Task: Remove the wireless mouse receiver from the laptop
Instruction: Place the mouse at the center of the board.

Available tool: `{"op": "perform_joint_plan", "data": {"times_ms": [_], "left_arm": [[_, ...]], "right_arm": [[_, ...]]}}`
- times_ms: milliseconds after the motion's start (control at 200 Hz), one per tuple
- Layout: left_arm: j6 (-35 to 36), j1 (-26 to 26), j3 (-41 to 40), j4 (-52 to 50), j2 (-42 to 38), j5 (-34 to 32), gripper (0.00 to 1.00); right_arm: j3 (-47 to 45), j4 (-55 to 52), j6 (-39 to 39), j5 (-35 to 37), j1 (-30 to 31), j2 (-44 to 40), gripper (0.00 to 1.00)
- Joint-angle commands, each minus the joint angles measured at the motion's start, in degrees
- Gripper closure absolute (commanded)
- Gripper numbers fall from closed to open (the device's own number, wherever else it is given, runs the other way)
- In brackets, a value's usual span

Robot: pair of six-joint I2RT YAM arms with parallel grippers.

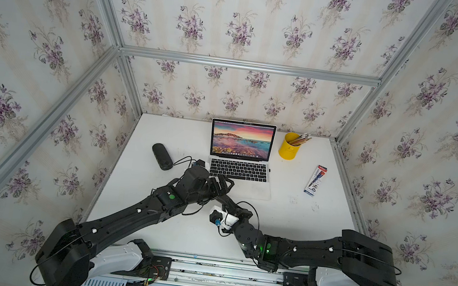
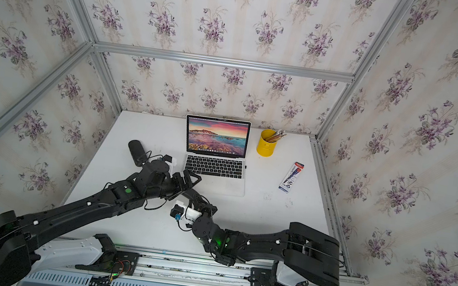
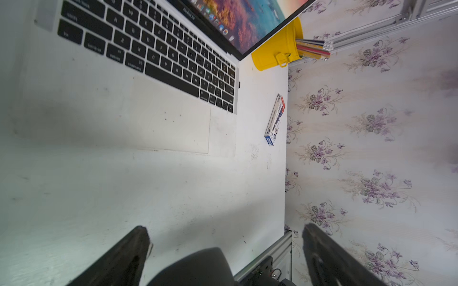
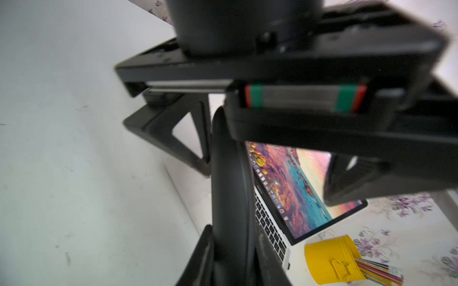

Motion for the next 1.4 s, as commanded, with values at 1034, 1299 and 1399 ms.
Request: {"op": "perform_joint_plan", "data": {"times_ms": [1034, 1299, 1399], "left_arm": [[40.9, -2.9, -4.8, -4.4, -13.8, -25.6, 0.01], [39.5, -5.6, -4.5, -8.2, -14.0, -26.5, 0.01], [37.7, -7.0, -4.5, -11.9, -14.0, -26.9, 0.01]], "right_arm": [[26.4, -64.9, 9.7, -80.4, -35.0, 27.6, 0.75], [23.8, -63.2, 10.5, -77.4, -36.4, 24.1, 0.3], [22.8, -62.1, 11.6, -75.8, -36.8, 21.0, 0.25]]}}
